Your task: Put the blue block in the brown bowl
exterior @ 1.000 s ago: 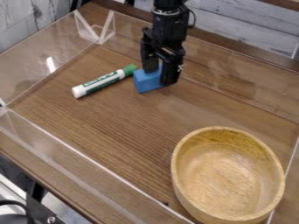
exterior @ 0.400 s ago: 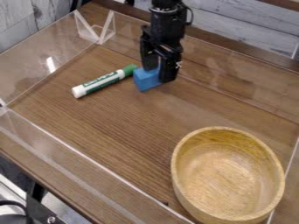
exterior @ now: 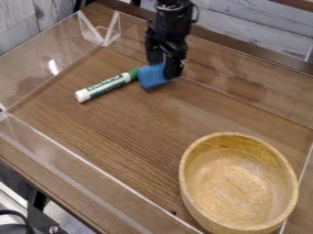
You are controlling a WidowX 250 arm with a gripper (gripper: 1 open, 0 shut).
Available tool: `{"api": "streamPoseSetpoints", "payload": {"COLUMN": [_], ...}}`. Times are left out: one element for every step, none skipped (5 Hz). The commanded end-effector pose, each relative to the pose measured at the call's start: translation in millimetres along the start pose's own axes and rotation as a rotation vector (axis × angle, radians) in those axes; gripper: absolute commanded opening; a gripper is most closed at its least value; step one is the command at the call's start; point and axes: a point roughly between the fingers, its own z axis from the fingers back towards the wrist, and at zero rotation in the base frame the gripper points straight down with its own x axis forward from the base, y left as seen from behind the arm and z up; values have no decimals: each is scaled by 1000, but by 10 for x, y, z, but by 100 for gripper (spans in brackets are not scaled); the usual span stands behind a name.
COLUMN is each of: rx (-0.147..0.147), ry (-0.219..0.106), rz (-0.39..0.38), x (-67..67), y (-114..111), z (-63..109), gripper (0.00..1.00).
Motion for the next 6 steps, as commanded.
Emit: {"api": "streamPoseSetpoints", "payload": {"rx": [24, 19, 15, 11, 7, 2], "ry": [-44, -48, -46, -41, -36, -30], "rz": [-7, -9, -8, -6, -4, -1], "x": [58, 61, 55, 43, 31, 17], "y": [47, 49, 40, 26, 12, -3], "z": [124, 97, 102, 119, 138, 159], "gripper": [100, 0, 0, 0, 0, 0]}}
